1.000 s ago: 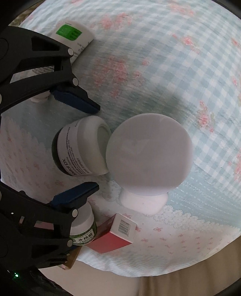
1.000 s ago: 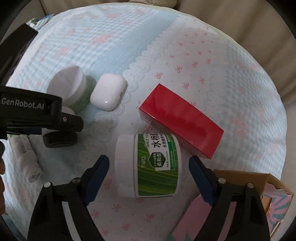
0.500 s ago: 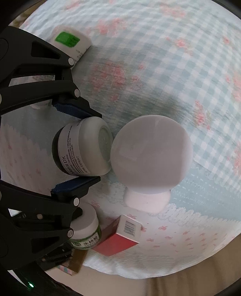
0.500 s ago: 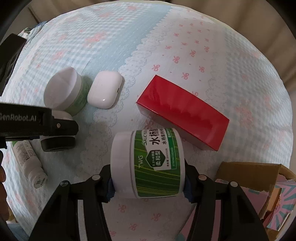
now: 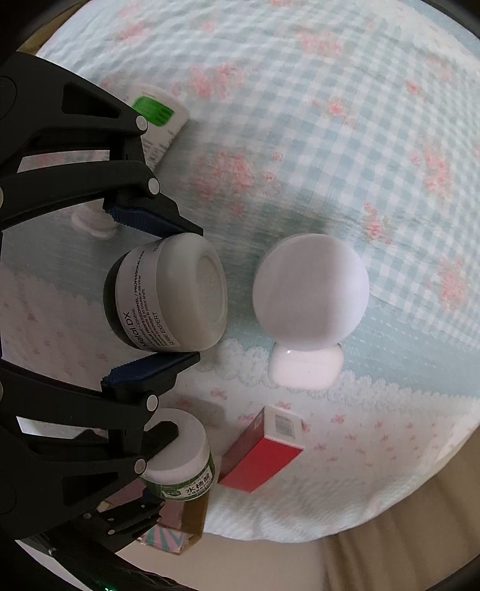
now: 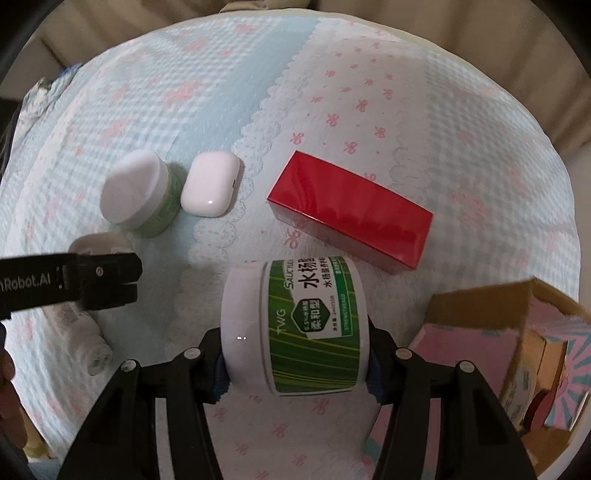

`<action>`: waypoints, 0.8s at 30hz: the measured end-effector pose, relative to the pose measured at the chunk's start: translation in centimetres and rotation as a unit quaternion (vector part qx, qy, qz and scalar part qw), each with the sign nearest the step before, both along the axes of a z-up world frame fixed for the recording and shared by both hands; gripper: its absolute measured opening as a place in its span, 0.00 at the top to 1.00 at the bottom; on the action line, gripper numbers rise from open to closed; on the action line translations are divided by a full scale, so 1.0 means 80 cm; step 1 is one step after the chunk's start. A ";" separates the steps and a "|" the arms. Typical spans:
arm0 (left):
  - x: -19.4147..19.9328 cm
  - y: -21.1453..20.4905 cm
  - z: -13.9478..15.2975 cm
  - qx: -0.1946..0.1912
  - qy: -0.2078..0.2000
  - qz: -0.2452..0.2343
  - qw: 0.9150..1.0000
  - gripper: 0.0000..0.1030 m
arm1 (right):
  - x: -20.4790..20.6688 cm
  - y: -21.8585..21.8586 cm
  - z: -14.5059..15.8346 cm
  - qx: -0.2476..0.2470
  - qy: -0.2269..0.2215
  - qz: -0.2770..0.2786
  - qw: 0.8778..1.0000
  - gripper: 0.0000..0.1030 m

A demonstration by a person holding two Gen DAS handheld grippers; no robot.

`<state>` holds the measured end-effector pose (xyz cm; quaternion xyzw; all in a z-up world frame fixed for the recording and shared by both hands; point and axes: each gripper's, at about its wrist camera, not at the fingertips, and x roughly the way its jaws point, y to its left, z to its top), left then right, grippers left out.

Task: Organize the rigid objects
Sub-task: 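Grasp the white jar with left tool while right tool grasps green-labelled jar, then carry the white jar with left tool while right tool carries green jar to box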

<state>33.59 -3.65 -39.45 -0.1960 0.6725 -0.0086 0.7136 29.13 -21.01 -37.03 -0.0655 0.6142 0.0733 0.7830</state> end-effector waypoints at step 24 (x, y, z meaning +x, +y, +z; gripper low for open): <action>-0.125 0.014 0.230 -0.054 -0.127 -0.186 0.973 0.46 | -0.152 0.009 0.226 0.045 -0.059 -0.145 0.987 0.49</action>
